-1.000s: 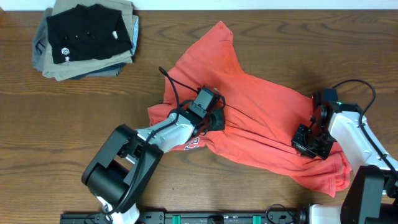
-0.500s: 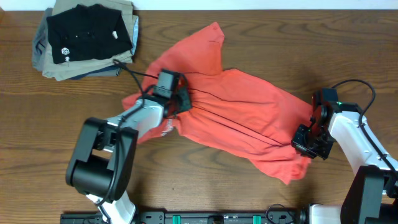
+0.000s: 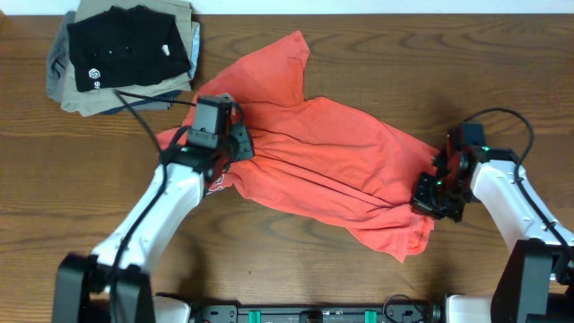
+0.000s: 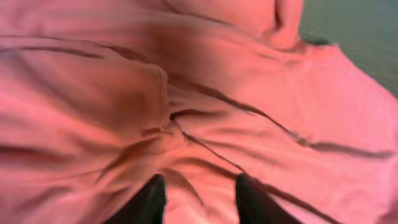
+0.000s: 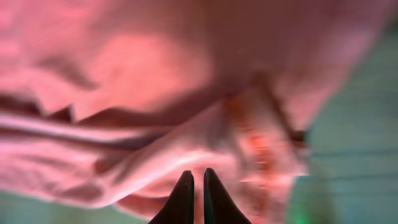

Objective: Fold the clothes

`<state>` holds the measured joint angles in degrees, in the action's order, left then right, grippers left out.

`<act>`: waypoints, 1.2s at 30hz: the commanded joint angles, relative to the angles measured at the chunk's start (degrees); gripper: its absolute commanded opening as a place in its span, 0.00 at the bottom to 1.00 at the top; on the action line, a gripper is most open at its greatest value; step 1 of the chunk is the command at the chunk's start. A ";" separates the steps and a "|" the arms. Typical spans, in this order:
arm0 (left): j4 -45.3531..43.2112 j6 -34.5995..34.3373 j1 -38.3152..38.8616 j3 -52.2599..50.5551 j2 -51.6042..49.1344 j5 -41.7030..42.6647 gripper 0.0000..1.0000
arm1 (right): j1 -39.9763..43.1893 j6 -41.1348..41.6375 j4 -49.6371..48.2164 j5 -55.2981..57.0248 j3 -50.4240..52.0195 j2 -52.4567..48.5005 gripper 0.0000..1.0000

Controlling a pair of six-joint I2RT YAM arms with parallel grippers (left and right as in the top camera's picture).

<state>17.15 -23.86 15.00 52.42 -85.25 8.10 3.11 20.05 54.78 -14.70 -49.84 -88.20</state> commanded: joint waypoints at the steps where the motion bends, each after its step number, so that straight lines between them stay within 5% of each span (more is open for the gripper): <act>1: 3.30 0.92 -0.22 0.07 0.85 -2.69 0.44 | -3.32 -3.43 0.04 -4.85 -0.68 0.76 0.08; 4: 6.93 0.92 -0.22 0.04 0.35 -3.65 0.64 | -7.02 -3.02 -0.11 -4.83 -0.35 0.76 0.10; 13: 10.97 0.92 -0.22 0.04 0.28 -5.64 0.97 | -13.60 8.46 -2.80 -0.35 3.37 0.74 0.10; 27: 13.07 0.92 -0.22 0.04 0.28 -5.86 0.98 | -12.61 18.12 -8.52 6.32 11.21 0.68 0.06; 36: 14.14 0.92 -0.22 0.04 0.28 -5.84 0.98 | -0.59 14.16 -0.87 12.13 6.03 0.68 0.01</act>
<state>31.11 -23.51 15.00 52.42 -84.53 3.01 -1.08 36.18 52.69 -8.23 -41.12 -87.72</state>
